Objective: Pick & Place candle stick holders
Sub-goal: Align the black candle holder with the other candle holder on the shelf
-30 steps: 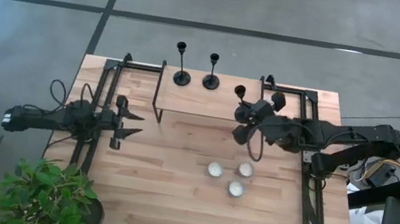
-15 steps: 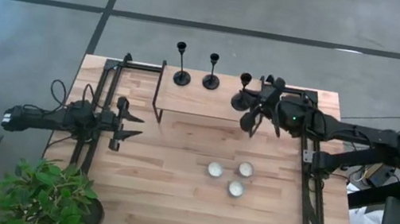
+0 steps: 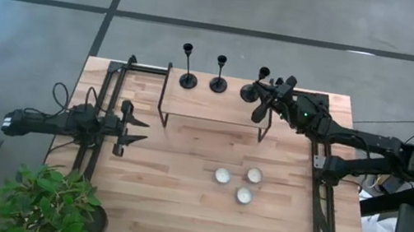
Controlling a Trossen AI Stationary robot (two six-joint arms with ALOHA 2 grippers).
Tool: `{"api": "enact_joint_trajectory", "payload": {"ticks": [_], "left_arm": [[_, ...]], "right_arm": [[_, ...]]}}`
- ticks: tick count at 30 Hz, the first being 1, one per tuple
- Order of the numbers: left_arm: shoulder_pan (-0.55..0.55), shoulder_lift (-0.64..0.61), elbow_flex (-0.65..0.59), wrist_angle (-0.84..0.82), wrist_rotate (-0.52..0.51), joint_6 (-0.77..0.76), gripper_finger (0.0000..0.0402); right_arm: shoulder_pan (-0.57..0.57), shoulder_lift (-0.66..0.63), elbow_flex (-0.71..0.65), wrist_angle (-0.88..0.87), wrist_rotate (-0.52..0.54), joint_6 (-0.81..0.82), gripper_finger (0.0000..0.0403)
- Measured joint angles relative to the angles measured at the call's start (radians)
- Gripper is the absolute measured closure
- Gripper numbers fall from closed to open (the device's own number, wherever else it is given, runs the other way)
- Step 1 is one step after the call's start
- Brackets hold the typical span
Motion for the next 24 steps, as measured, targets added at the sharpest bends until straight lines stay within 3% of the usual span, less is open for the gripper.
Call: {"api": "enact_joint_trajectory", "payload": {"ticks": [7,11,17,24], "left_arm": [[0.0,0.0,0.0,0.0,0.0,0.0,0.022],[0.0,0.0,0.0,0.0,0.0,0.0,0.022],[0.0,0.0,0.001,-0.002,0.0,0.0,0.022],[0.0,0.0,0.001,-0.005,0.0,0.0,0.022]], "right_arm": [[-0.071,0.043,0.025,0.001,-0.016,-0.083,0.0394],[-0.093,0.072,0.038,0.011,-0.022,0.039,0.0394],[-0.123,0.125,0.038,0.031,-0.135,0.04,0.0394],[-0.138,0.211,0.038,0.133,-0.147,0.017,0.0394]]}}
